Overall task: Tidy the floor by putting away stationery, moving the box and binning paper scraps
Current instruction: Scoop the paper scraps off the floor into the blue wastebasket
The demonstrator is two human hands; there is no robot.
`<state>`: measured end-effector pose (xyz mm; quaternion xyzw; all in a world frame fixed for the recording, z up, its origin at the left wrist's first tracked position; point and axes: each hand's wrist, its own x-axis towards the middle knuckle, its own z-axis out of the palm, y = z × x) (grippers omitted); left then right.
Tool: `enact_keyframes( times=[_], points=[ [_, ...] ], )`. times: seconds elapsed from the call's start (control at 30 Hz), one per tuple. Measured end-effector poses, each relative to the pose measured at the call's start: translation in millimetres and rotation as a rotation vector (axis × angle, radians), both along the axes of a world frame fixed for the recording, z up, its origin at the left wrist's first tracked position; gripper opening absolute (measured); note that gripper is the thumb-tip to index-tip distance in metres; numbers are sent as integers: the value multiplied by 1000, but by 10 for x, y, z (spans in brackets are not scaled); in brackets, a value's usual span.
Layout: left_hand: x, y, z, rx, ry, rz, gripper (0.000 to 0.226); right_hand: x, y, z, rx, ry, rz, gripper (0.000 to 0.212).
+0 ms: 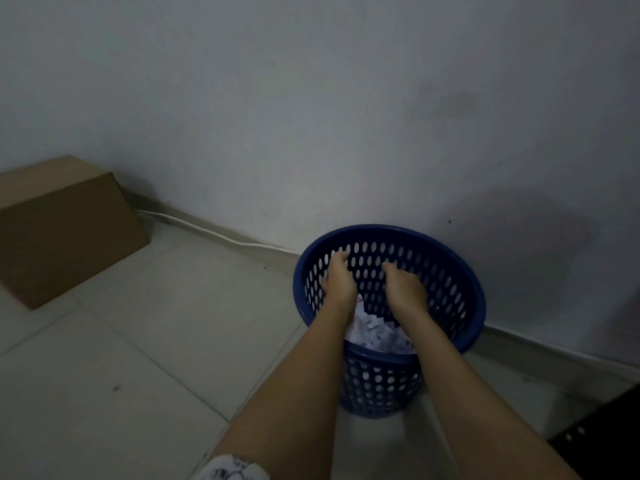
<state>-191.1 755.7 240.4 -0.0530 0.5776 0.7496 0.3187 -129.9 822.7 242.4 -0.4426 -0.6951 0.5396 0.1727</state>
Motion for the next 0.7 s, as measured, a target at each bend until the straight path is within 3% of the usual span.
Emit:
enact_keyframes(
  times=[0.13,0.27,0.47,0.7],
  points=[
    [-7,-99,112,40,82,31,46,-47,-71,21,78,62,12,42],
    [-41,-136,141,-29,232,91,49,-68,-161,70,153,121,-5,45],
    [101,-505,449,-123,483,159,30,-116,-435,210,281,165,-8,43],
    [31,-1747,582,-316,693,367,28,-409,-1569,445,505,234,147,25]
  ],
)
